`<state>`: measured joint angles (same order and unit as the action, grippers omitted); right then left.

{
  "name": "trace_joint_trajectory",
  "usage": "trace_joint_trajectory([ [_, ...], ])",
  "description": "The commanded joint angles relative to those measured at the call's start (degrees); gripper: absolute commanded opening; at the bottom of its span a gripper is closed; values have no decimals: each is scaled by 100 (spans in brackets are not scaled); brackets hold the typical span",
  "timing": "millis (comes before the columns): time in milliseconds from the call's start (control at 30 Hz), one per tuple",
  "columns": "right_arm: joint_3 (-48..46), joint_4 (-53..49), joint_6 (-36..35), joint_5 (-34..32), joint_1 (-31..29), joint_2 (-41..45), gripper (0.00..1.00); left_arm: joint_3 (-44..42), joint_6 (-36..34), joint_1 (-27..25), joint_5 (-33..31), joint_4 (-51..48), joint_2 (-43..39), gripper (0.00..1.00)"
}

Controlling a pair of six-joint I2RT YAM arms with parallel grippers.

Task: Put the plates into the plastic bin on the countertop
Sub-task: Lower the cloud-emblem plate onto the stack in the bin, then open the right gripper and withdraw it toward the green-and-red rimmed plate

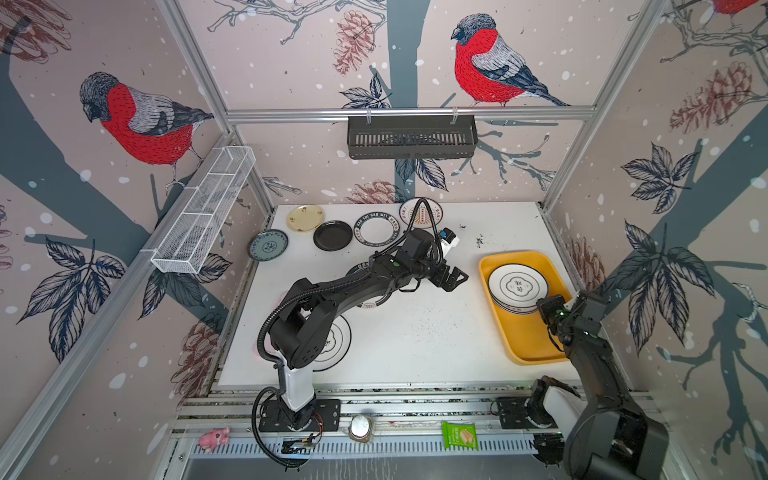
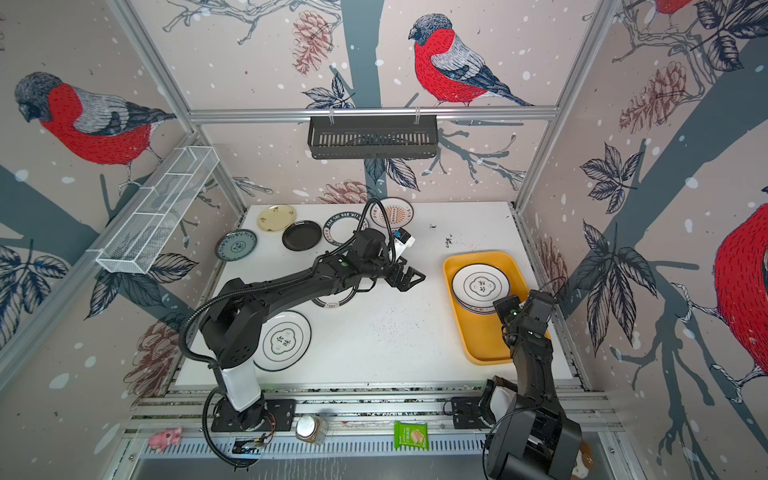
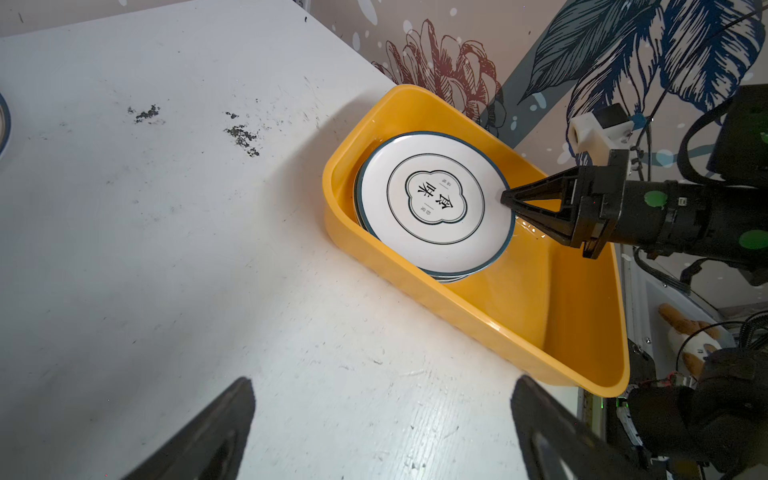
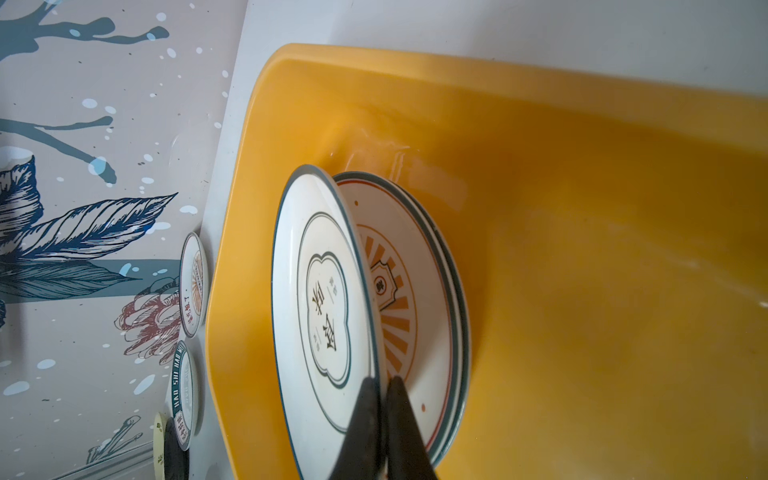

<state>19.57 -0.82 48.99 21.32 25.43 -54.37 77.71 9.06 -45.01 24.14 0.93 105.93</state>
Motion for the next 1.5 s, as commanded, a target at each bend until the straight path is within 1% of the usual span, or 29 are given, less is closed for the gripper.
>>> trace_joint_trajectory([
  [0, -36, 338, -109, -30, -17, -44, 6, -47, -9, 1, 15, 90, -72, 97],
  [133, -60, 454, -92, -23, -25, -147, 7, -113, -9, 1, -6, 108, -133, 97],
  [200, -37, 425, -108, -62, -38, -190, 10, -138, -9, 1, -22, 114, -160, 96],
  [233, -41, 417, -110, -90, -46, -196, 13, -149, -9, 1, -35, 115, -175, 96],
  [333, -41, 399, -114, -154, -47, -173, 18, -185, -10, 2, -59, 114, -202, 96],
  [367, -34, 398, -120, -170, -58, -163, 22, -203, -10, 1, -67, 116, -213, 96],
  [633, 11, 337, -173, -222, -73, -203, 38, -226, -27, 2, -103, 91, -244, 97],
  [800, 95, 193, -252, -299, -100, -270, 58, -257, -18, 4, -116, 93, -265, 96],
  [867, 117, 165, -260, -317, -134, -306, 64, -274, -16, 6, -114, 100, -274, 96],
  [1100, 225, 76, -224, -407, -311, -322, 70, -373, 11, 10, -175, 153, -343, 97],
  [1200, 409, -101, -230, -621, -538, -179, 78, -507, 99, 30, -241, 252, -444, 96],
  [1333, 799, -395, -276, -1131, -1074, 55, 94, -823, 271, 140, -301, 423, -678, 97],
  [1467, 1164, -472, -227, -1542, -1685, 161, 96, -1317, 609, 428, -278, 787, -1043, 97],
])
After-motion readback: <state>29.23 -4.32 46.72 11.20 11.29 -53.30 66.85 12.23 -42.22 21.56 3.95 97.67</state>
